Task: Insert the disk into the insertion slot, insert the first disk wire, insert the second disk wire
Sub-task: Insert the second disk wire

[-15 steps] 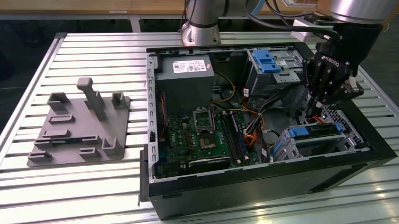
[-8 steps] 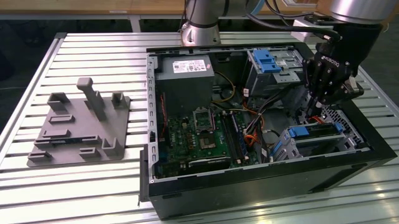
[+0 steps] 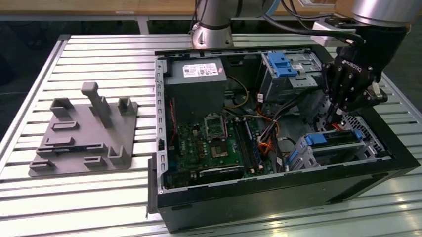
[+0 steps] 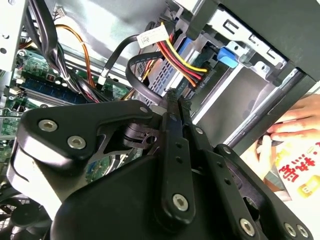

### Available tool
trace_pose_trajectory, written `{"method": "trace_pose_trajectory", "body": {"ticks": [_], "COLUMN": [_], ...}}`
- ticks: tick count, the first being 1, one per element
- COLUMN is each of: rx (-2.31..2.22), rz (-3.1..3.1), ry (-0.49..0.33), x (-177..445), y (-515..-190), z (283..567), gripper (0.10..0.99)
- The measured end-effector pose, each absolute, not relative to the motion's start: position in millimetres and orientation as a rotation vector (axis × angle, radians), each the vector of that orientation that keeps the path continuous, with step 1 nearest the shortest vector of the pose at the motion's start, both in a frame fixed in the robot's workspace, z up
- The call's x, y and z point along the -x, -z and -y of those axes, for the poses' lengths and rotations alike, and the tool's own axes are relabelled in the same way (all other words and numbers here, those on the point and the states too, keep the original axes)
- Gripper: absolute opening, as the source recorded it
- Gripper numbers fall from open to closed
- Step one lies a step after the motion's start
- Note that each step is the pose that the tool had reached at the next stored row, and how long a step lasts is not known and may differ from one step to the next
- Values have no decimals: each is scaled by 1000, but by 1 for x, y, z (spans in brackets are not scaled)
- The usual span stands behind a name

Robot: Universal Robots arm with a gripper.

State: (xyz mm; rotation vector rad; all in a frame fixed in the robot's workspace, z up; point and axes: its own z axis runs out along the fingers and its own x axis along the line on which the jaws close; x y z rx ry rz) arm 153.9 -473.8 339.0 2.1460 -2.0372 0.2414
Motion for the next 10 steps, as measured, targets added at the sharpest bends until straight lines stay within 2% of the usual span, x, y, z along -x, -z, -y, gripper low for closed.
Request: {"method": "trace_pose_trajectory", "body": {"ticks": [10], "rx": [-2157], "rz": [2028], "ry": [-241], "x": [-160], "y": [-339], "z": [480], "gripper": [141]}}
